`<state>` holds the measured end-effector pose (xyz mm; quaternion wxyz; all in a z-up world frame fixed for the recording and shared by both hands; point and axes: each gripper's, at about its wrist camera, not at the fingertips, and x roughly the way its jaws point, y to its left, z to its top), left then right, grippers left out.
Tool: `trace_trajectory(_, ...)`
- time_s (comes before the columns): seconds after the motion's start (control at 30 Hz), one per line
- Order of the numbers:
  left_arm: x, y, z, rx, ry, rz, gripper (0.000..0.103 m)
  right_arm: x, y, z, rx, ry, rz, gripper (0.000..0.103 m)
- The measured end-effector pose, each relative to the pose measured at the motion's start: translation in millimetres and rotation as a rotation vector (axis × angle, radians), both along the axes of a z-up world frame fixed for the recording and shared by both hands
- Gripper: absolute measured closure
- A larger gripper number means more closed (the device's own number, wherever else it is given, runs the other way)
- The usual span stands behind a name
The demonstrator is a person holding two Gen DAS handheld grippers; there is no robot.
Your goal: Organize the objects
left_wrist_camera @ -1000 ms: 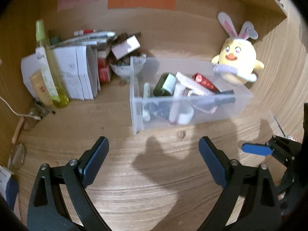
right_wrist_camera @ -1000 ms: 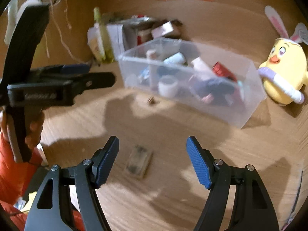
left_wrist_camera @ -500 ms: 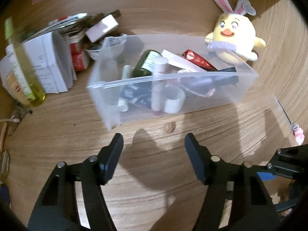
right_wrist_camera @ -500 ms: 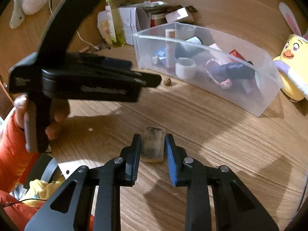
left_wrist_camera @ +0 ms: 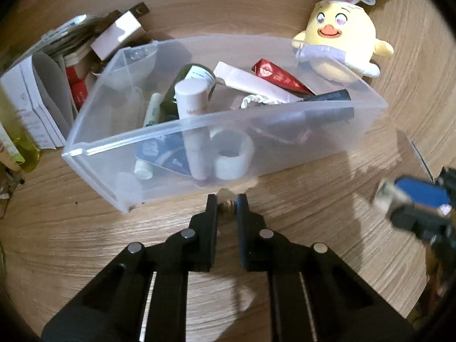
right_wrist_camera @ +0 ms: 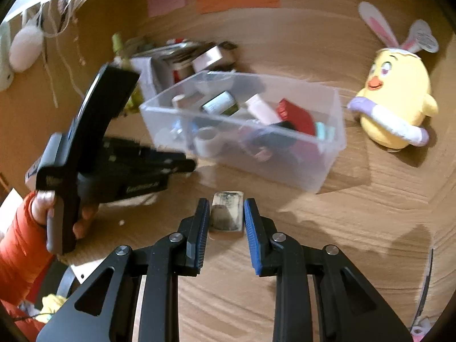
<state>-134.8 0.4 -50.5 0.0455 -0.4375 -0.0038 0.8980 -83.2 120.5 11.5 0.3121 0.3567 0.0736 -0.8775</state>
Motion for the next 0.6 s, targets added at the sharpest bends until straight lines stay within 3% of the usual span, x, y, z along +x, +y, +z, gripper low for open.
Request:
trace_trajectory(0.5,41,-8,37,0.051,0.122,0.02,0.091,-23,19,38,-0.098,0.075,-0.083,0.08)
trace_trajectory(0.6,48,-11,54,0.053,0.169,0.022,0.091,-27,18,49,-0.115,0.095,-0.086,0.091)
